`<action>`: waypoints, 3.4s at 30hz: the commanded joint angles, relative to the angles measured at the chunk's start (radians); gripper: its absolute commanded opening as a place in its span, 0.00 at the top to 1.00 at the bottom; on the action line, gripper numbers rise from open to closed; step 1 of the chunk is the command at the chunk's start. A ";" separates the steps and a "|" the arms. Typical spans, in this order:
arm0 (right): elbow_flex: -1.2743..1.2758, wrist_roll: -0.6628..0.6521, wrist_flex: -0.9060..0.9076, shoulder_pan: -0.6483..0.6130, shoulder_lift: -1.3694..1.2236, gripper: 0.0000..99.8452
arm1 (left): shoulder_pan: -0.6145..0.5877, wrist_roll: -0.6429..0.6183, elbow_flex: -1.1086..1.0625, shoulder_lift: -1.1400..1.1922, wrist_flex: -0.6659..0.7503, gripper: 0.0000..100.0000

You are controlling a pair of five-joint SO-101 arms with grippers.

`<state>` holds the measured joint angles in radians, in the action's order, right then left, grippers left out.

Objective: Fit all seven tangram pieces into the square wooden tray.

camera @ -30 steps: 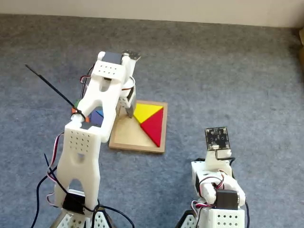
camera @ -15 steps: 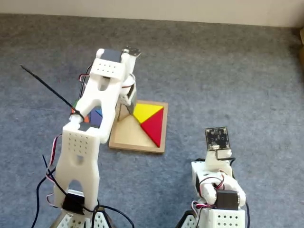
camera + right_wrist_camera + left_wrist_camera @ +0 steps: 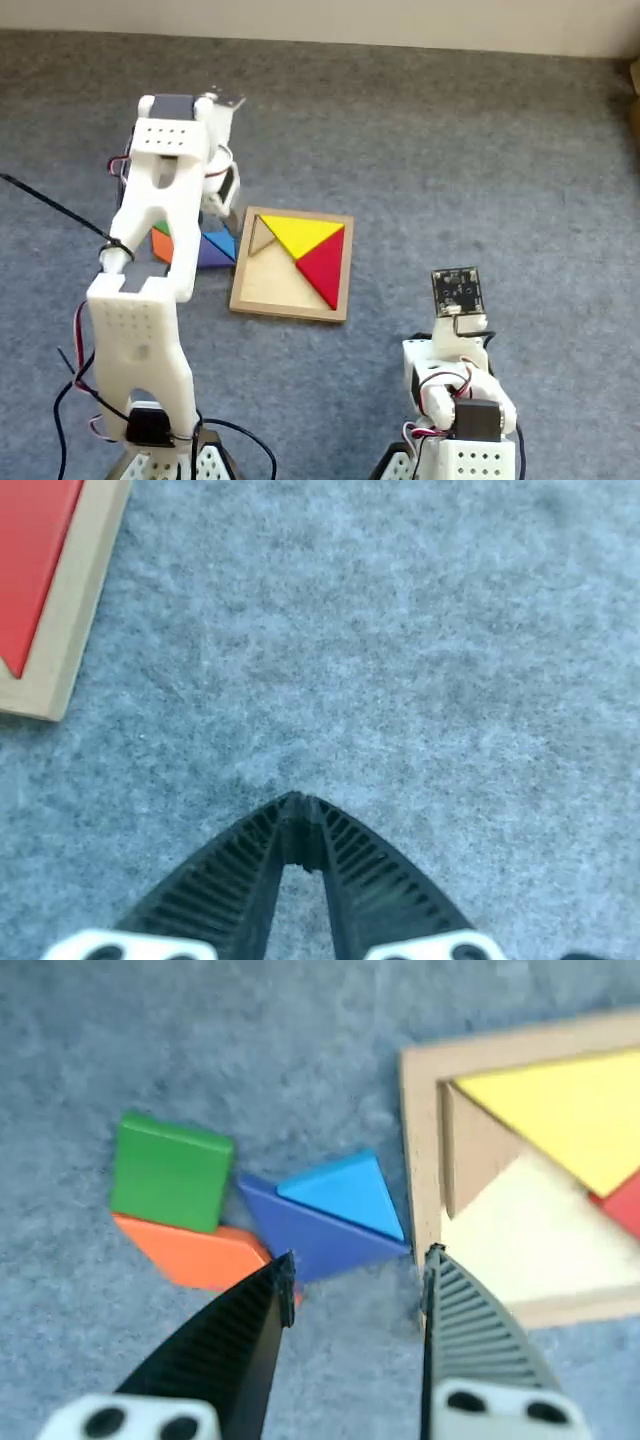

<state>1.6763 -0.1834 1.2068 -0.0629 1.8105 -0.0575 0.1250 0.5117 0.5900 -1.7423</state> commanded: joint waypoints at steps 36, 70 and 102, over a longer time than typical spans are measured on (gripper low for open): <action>0.143 0.000 0.008 0.012 -0.013 0.98 | -0.226 0.287 -0.153 0.099 0.465 0.88; 0.143 0.000 0.008 0.012 -0.013 0.98 | -0.242 0.287 0.048 0.185 0.354 0.73; 0.143 0.000 0.008 0.012 -0.013 0.98 | -0.214 0.388 0.048 0.197 0.328 0.86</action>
<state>1.6763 -0.1834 1.2068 -0.0629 1.8105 -0.2846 0.4979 0.5393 0.8278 -1.3863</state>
